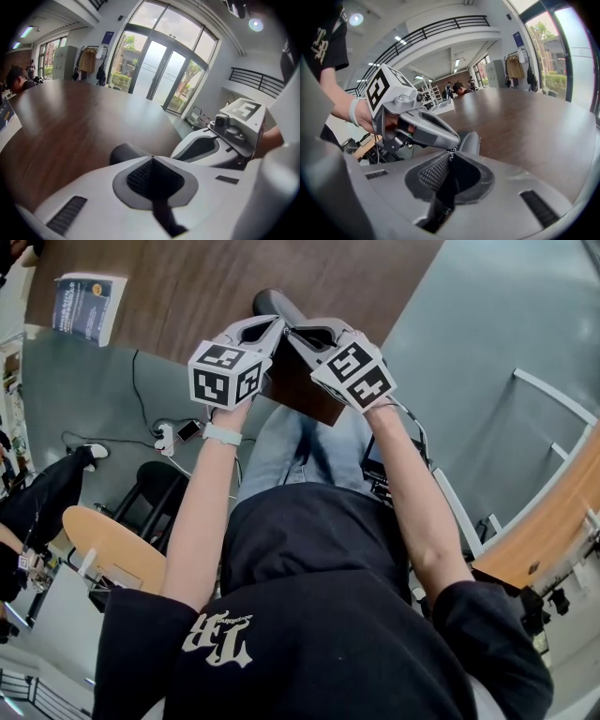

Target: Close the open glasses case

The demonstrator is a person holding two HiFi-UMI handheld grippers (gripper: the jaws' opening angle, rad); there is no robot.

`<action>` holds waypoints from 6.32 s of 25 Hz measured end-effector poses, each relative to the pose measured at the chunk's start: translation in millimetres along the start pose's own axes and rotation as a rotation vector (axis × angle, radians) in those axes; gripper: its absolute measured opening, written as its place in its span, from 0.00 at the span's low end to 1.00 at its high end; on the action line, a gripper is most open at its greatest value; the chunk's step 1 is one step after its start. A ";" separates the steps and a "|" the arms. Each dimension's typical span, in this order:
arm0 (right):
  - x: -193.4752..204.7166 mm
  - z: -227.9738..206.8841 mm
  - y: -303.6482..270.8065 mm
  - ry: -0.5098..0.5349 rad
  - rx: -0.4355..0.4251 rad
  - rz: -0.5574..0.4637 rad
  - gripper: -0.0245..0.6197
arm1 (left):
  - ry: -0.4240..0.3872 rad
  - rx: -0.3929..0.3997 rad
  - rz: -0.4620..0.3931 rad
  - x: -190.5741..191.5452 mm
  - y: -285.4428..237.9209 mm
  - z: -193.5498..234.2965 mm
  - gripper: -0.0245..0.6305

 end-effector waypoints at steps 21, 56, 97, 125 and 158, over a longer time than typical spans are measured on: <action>76.6 -13.8 23.4 0.679 -0.288 0.330 0.12 | 0.078 0.072 0.012 -1.9 0.8 2.3 0.05; 69.5 -15.7 25.0 0.849 -0.542 0.346 0.02 | 0.031 -0.091 0.078 -2.3 -3.1 -8.2 0.05; 58.2 60.3 -16.5 0.067 0.116 0.424 0.01 | 0.031 0.007 -0.025 4.3 -0.9 9.6 0.05; -11.4 65.0 156.9 0.360 0.392 0.225 0.02 | -0.129 0.133 -0.170 -6.8 79.2 -61.4 0.05; 130.8 266.5 497.5 0.395 0.494 -0.146 0.02 | -0.092 0.092 -0.524 238.2 246.4 -392.8 0.05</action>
Point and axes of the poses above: the fingertips, and each gripper's own axes: y backward along the fingers, z to its left, x out of its underside, the point moved 3 cm from there along y, backward along the fingers, and after that the axes turned 11 degrees about y, right-handed, at the moved point
